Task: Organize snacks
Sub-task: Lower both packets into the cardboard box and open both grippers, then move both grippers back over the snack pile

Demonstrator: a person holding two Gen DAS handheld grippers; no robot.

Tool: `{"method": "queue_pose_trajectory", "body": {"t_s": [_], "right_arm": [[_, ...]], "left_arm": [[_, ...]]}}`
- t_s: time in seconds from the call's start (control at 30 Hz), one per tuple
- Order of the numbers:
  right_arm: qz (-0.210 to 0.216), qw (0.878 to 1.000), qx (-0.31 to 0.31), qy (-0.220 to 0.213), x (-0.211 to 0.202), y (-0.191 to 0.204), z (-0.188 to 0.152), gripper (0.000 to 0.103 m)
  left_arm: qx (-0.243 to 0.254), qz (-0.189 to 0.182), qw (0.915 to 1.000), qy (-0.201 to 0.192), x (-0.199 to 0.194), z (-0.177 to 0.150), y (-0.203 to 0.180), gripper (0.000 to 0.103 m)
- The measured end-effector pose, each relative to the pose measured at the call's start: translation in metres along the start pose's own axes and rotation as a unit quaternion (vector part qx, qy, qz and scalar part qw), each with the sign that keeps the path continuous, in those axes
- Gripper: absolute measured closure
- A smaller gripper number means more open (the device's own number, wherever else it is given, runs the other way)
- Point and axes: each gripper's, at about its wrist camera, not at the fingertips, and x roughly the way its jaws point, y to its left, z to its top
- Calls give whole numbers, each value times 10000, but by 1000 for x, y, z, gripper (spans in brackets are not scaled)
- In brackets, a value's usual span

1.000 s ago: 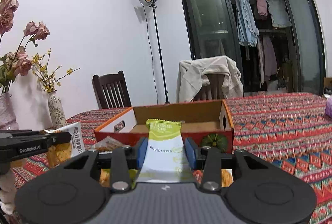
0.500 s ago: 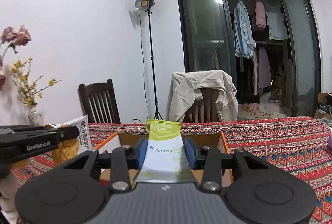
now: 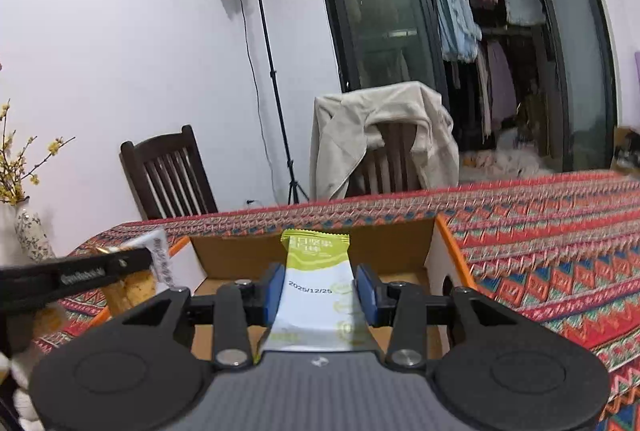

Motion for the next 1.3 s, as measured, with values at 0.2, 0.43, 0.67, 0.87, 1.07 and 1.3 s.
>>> {"method": "queue_pose_trajectory", "body": {"t_s": [0.2, 0.43, 0.67, 0.87, 1.07, 1.3], "right_arm": [[-150, 9995, -143, 222, 13, 1, -10, 42], [-233, 9997, -116, 4, 2, -2, -11, 0], [-200, 9998, -40, 19, -9, -1, -4, 0], [-16, 10000, -29, -29, -38, -1, 5, 0], [62, 9995, -313, -17, -70, 8, -4, 0], [142, 9988, -459, 134, -101, 11, -33, 0]], "left_arm": [[-30, 81, 9999, -61, 0, -11, 4, 14], [-152, 119, 9989, -433, -25, -8, 5, 0], [-101, 175, 9982, -562, -48, 1, -3, 0], [77, 170, 9986, -502, -68, -2, -5, 0], [118, 131, 9988, -453, -92, -10, 0, 0], [131, 81, 9993, -344, -118, -35, 6, 0]]}}
